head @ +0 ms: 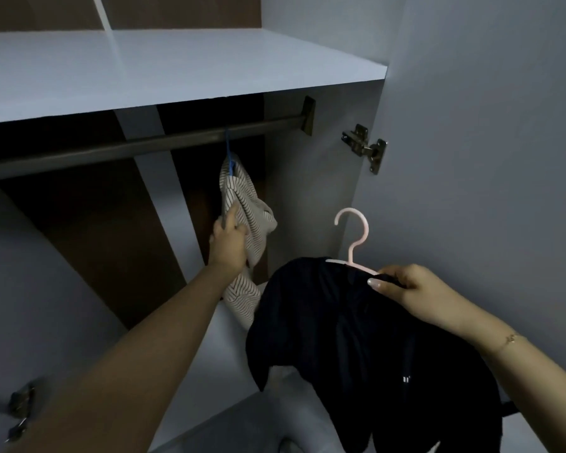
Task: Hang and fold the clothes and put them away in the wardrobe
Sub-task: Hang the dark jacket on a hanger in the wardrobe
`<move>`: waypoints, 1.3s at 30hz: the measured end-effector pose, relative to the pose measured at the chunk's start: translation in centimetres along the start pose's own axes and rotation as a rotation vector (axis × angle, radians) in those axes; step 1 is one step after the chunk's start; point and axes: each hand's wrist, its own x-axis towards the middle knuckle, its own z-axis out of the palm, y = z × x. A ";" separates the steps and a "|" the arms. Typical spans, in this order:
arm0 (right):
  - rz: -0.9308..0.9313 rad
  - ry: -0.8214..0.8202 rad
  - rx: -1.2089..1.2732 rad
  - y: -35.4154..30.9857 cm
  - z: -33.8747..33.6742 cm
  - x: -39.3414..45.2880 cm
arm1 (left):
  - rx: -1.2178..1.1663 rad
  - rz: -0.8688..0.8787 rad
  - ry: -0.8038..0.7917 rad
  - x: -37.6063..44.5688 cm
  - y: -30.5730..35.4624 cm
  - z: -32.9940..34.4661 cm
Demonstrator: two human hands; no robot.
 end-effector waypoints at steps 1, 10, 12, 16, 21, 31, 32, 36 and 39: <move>0.018 0.037 -0.020 0.2 0.0 0.2 | -0.080 0.007 0.049 -0.1 -0.2 0.2; 0.036 0.330 -0.115 -1.9 2.4 11.0 | -0.164 -0.026 0.085 -0.5 -1.6 0.2; 0.034 0.356 -0.121 -3.1 2.6 14.6 | -0.152 -0.027 0.062 -0.6 -2.6 -0.3; 0.024 0.383 -0.154 -6.1 3.0 21.3 | -0.195 0.015 0.021 -0.9 -3.0 -1.0; -0.013 0.397 -0.131 -8.9 3.3 27.8 | -0.237 -0.006 -0.002 -0.7 -1.4 -0.1; -0.062 0.458 -0.179 -3.8 4.1 22.0 | -0.278 -0.015 -0.077 2.7 -0.3 1.9; -0.049 0.463 -0.185 -2.9 4.1 20.6 | -0.272 -0.010 -0.106 3.3 0.2 2.4; 0.041 0.461 -0.168 -0.4 3.9 15.5 | -0.222 0.050 -0.178 6.1 3.7 3.9; 0.112 0.439 -0.159 0.7 4.0 12.3 | -0.246 0.046 -0.222 8.0 7.0 4.4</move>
